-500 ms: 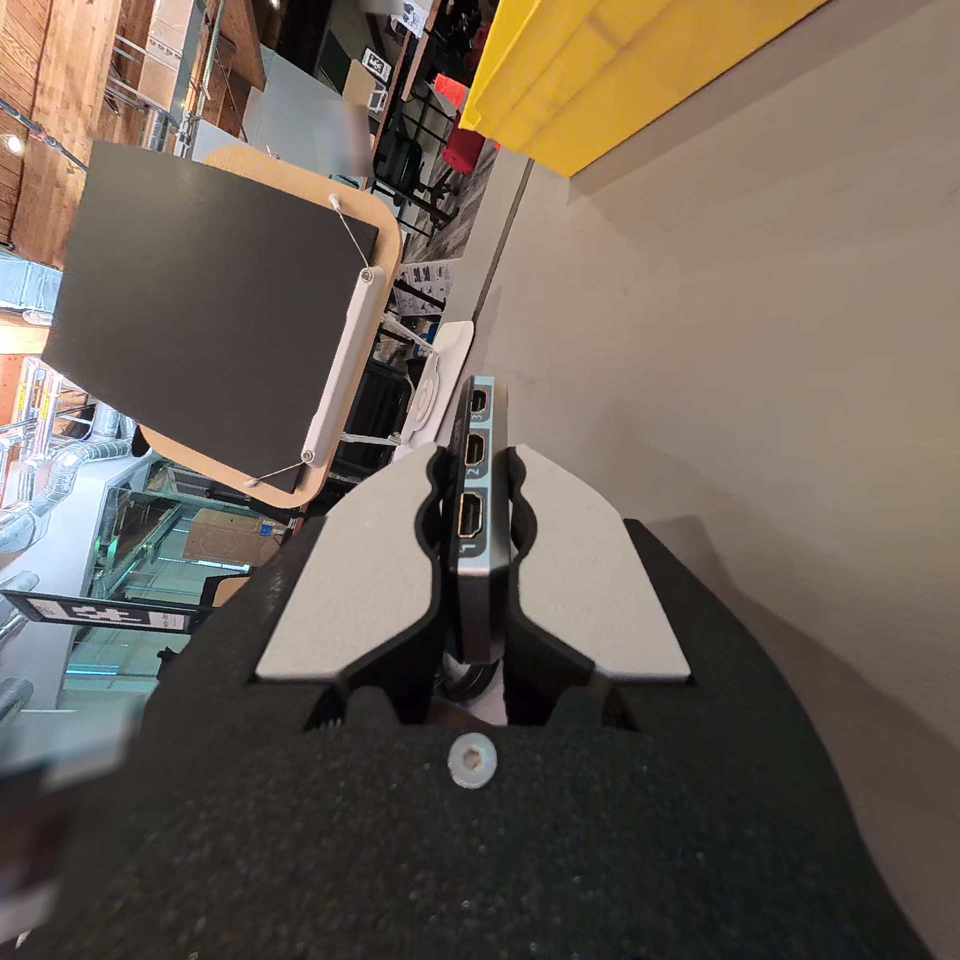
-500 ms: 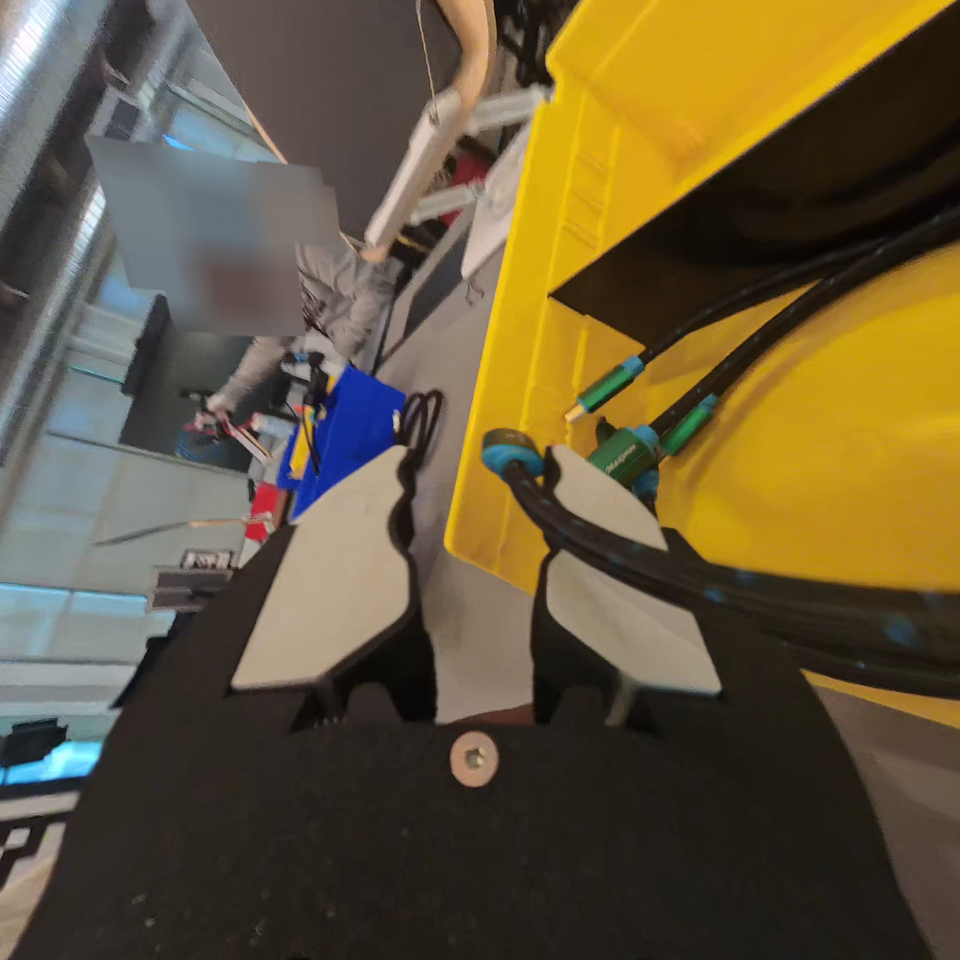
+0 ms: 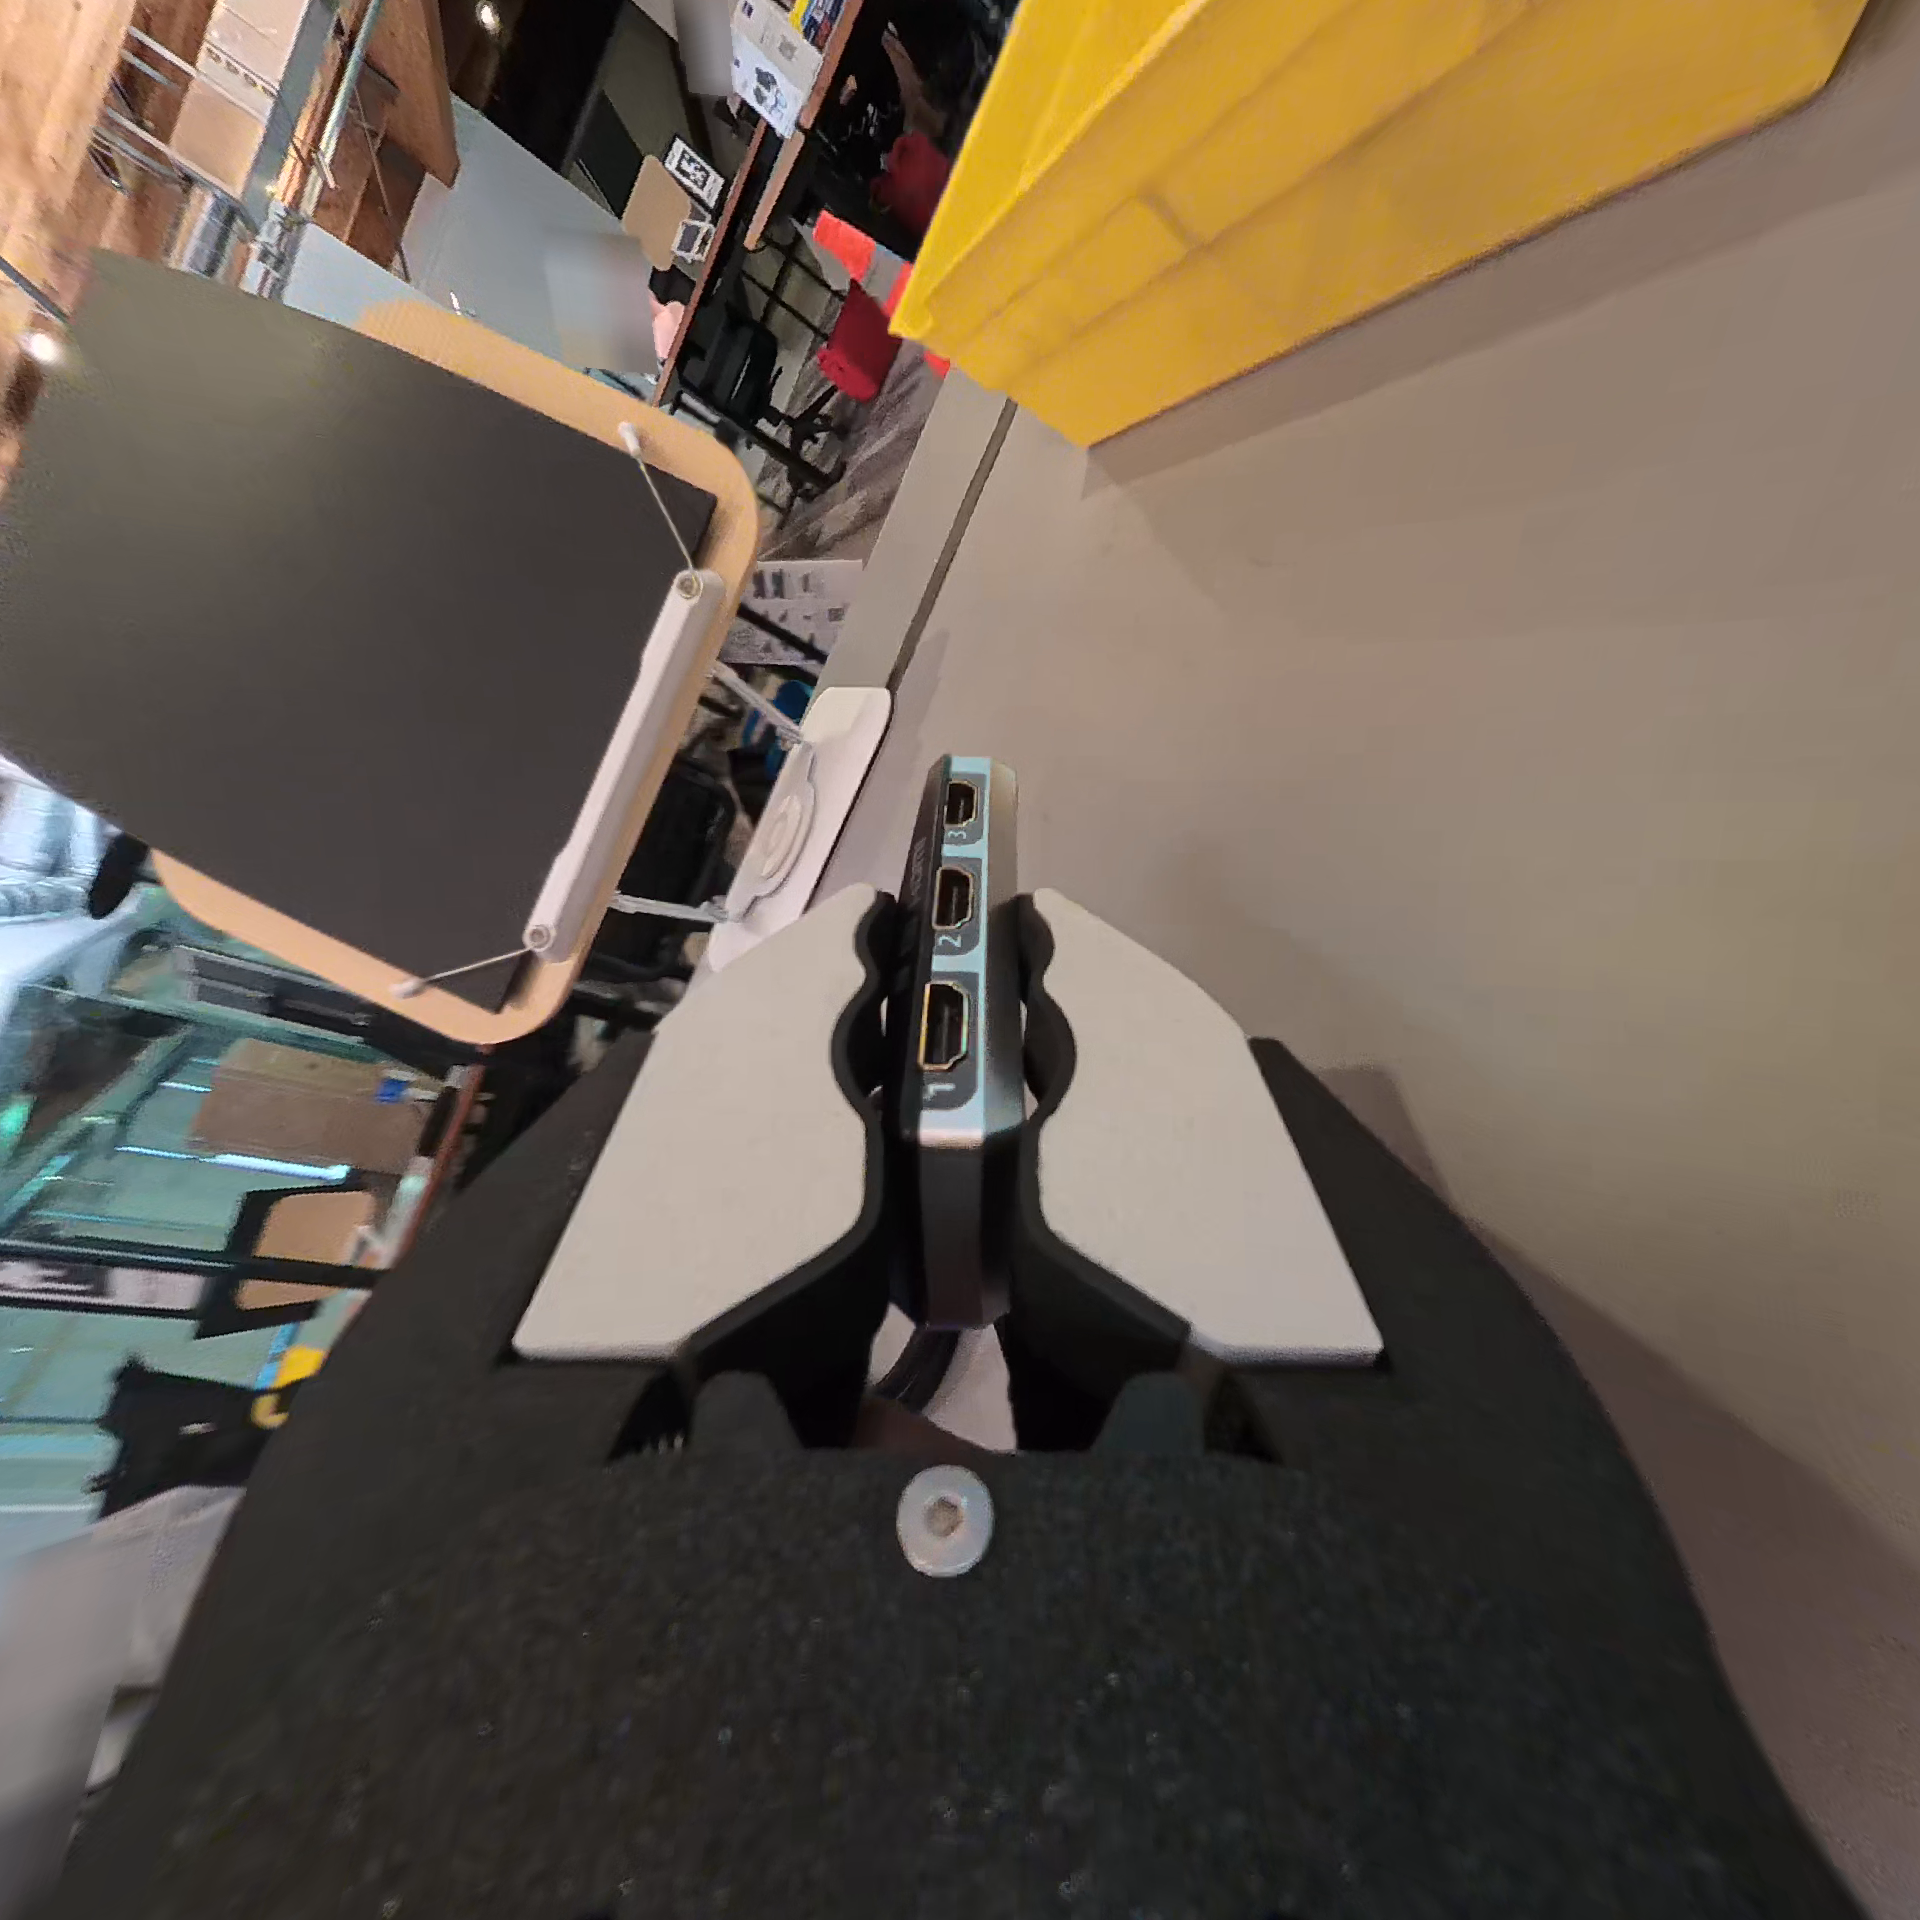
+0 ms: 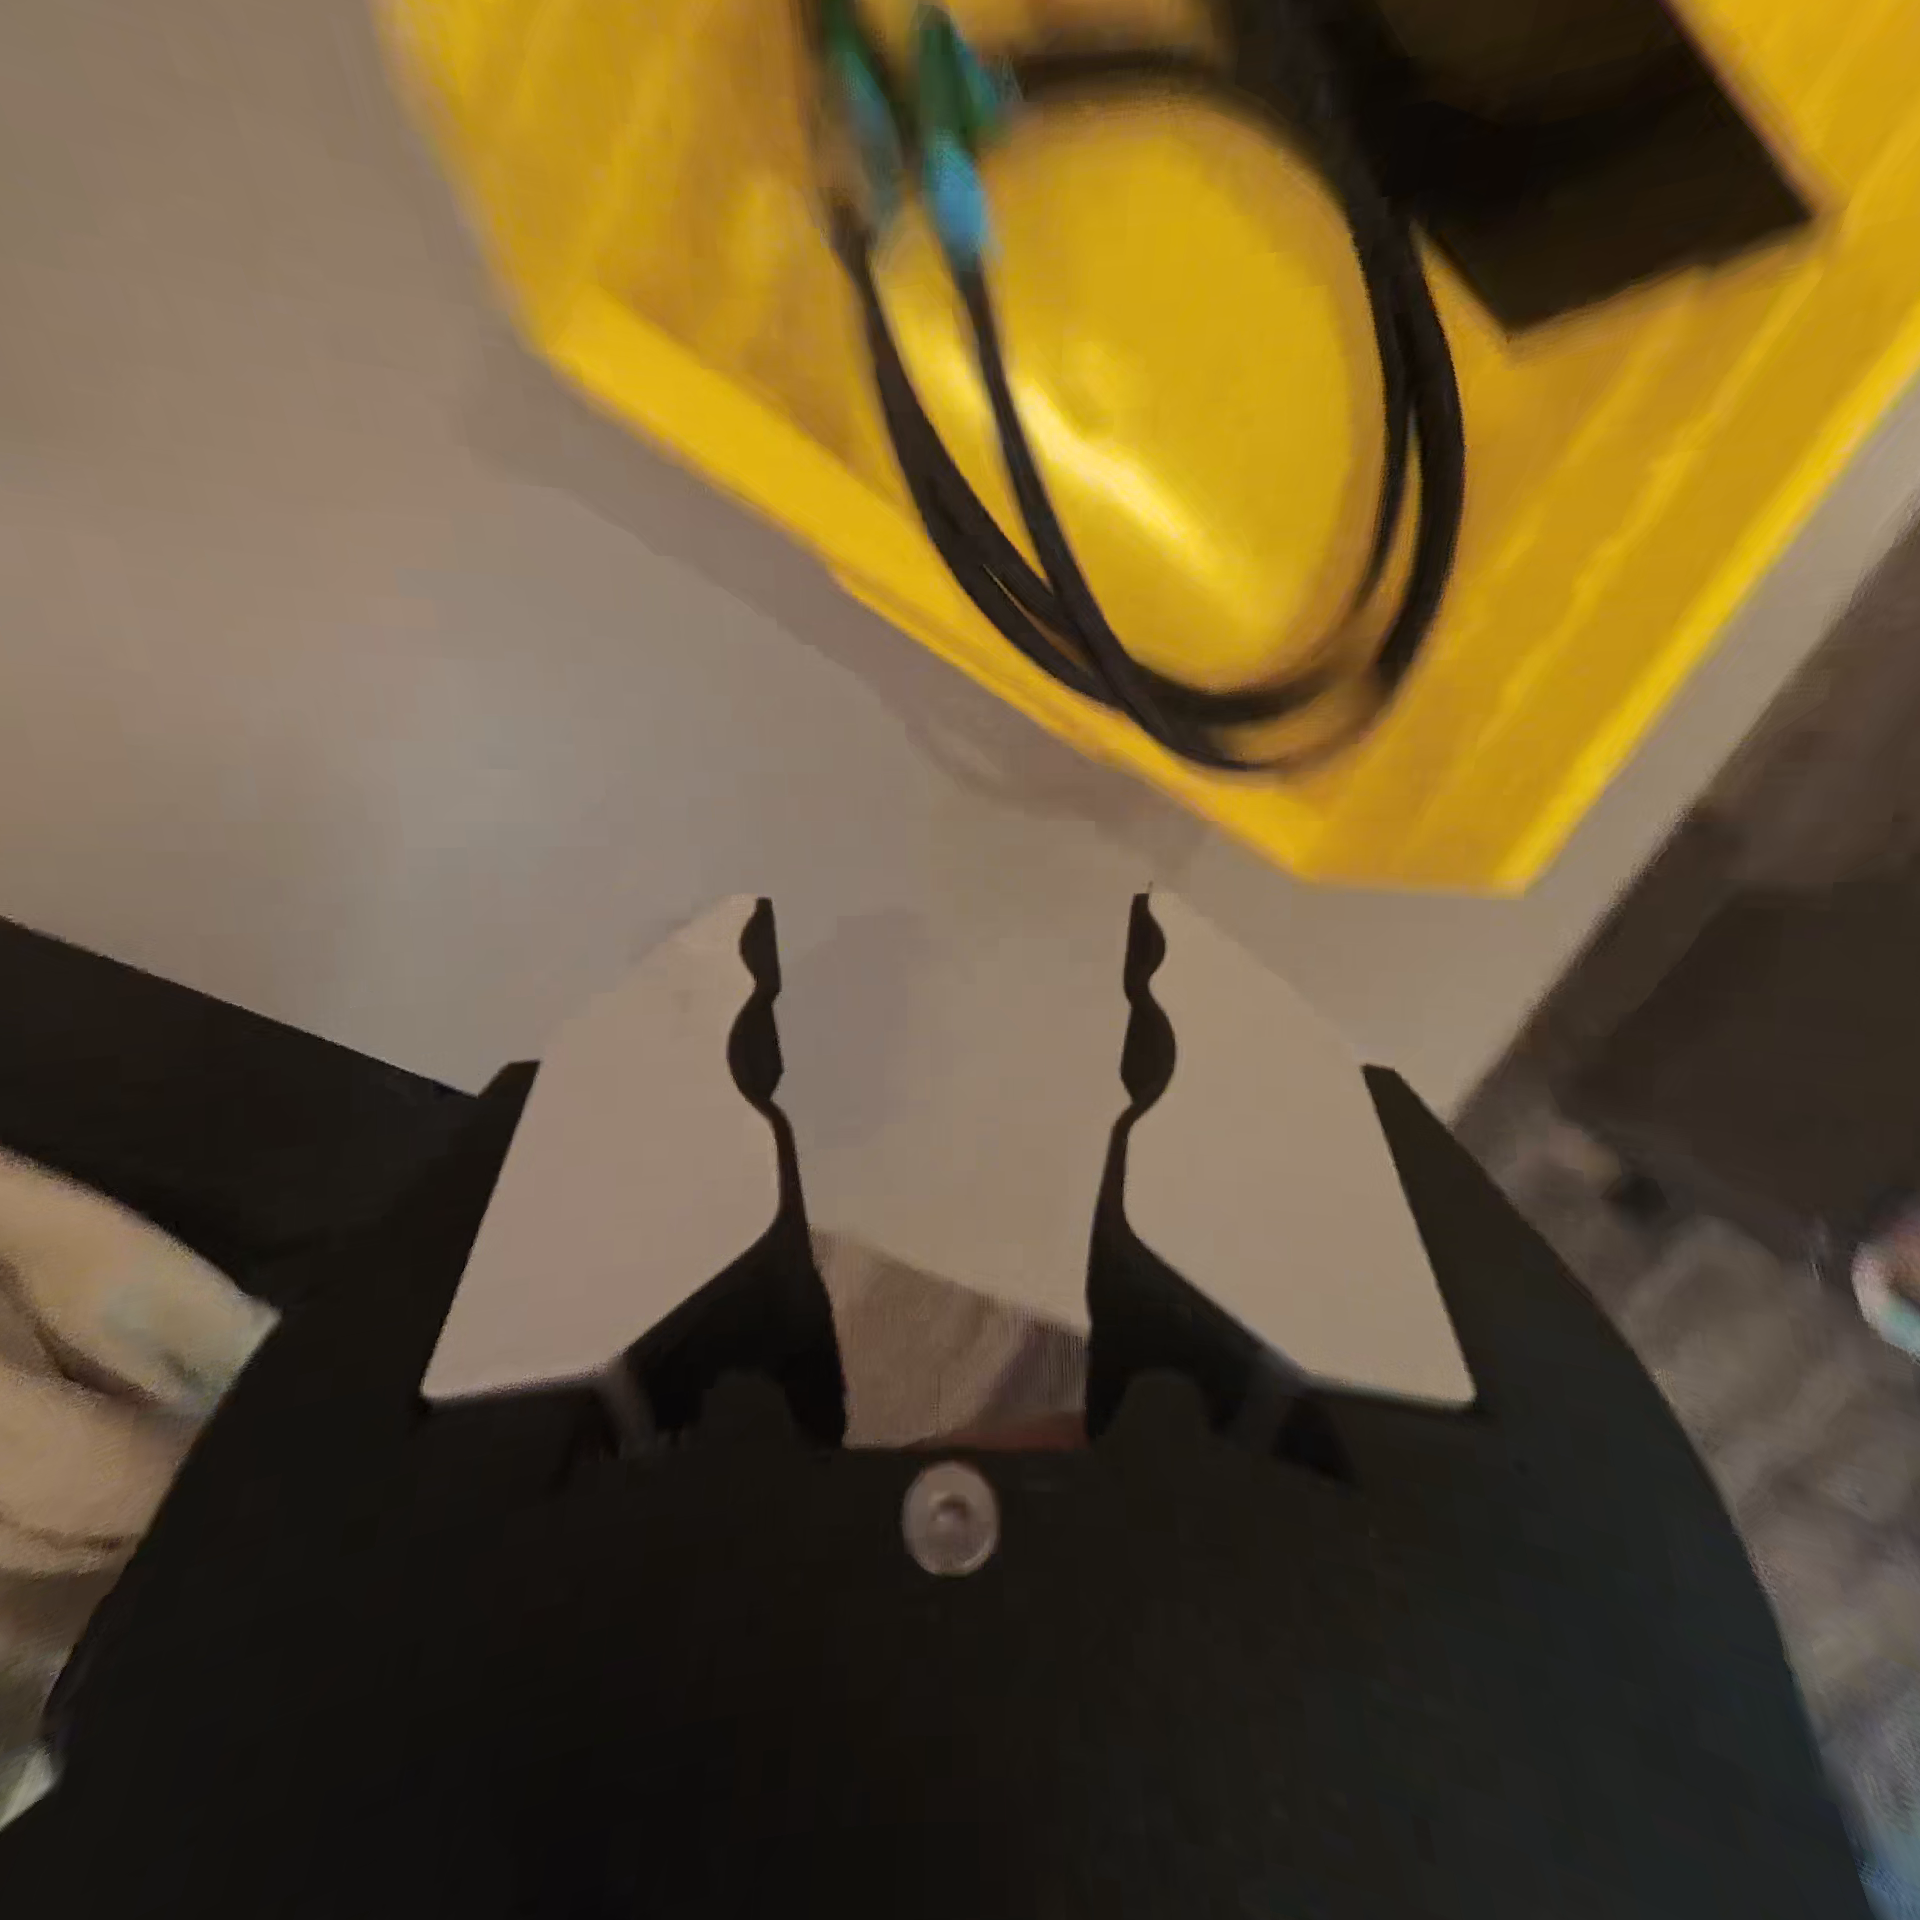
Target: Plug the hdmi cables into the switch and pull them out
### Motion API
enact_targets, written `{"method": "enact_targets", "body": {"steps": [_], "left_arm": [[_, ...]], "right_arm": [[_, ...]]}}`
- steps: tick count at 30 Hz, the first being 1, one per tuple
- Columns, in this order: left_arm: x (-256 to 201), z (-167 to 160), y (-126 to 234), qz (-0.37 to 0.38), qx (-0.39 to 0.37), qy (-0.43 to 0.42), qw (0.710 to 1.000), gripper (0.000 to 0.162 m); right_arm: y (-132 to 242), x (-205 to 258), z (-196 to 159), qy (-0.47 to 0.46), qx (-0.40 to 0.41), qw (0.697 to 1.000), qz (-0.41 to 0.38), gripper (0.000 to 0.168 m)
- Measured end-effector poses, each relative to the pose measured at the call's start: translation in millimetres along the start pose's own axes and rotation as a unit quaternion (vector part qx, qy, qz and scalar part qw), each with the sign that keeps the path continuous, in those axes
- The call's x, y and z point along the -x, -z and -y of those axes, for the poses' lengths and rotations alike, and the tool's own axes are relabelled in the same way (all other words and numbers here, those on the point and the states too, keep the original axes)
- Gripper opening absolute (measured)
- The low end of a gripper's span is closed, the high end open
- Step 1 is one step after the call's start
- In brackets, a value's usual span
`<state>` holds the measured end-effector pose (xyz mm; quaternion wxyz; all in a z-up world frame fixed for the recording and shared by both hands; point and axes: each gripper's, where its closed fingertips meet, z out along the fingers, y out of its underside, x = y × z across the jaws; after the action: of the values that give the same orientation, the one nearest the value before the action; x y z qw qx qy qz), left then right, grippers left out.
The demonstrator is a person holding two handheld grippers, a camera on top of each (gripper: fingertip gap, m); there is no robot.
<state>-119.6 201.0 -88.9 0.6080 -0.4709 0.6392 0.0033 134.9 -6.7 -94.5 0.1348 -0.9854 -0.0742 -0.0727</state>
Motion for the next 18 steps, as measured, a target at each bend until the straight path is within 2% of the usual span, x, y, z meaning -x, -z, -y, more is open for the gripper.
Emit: {"method": "enact_targets", "body": {"steps": [1, 3, 5, 7, 8, 10, 12, 15, 17, 18], "left_arm": [[3.6, 4.9, 3.4, -0.016, -0.013, 0.028, 0.999, 0.022], [11.7, 19.5, 14.8, -0.065, -0.055, 0.109, 0.99, 0.022], [16.4, 39.7, 34.1, -0.145, -0.116, 0.19, 0.964, 0.021], [22.2, 60.7, 59.7, -0.229, -0.179, 0.256, 0.922, 0.022], [29.5, 69.5, 71.7, -0.252, -0.207, 0.286, 0.901, 0.022], [47.9, 83.8, 91.9, -0.276, -0.257, 0.337, 0.863, 0.022], [64.1, 91.1, 104.2, -0.278, -0.286, 0.367, 0.84, 0.022], [74.6, 94.6, 111.9, -0.273, -0.303, 0.383, 0.829, 0.022], [74.9, 94.7, 113.1, -0.27, -0.307, 0.387, 0.826, 0.022], [74.2, 95.1, 113.4, -0.271, -0.31, 0.392, 0.823, 0.022]], "right_arm": [[5.2, 22.0, 21.3, 0.024, -0.065, 0.997, 0.034, 0.061], [22.7, 78.9, 67.9, 0.083, -0.213, 0.965, 0.125, 0.057], [46.3, 140.3, 103.0, 0.127, -0.342, 0.901, 0.233, 0.052], [63.1, 186.2, 126.9, 0.145, -0.418, 0.838, 0.32, 0.047], [65.9, 202.4, 138.3, 0.14, -0.432, 0.818, 0.353, 0.048], [66.5, 227.5, 160.0, 0.135, -0.436, 0.797, 0.396, 0.053], [67.2, 245.4, 180.6, 0.142, -0.449, 0.784, 0.404, 0.055], [59.5, 269.4, 200.0, 0.168, -0.439, 0.785, 0.404, 0.054], [63.0, 282.4, 206.7, 0.174, -0.442, 0.775, 0.417, 0.043], [62.2, 286.8, 209.9, 0.173, -0.438, 0.776, 0.419, 0.044]]}}
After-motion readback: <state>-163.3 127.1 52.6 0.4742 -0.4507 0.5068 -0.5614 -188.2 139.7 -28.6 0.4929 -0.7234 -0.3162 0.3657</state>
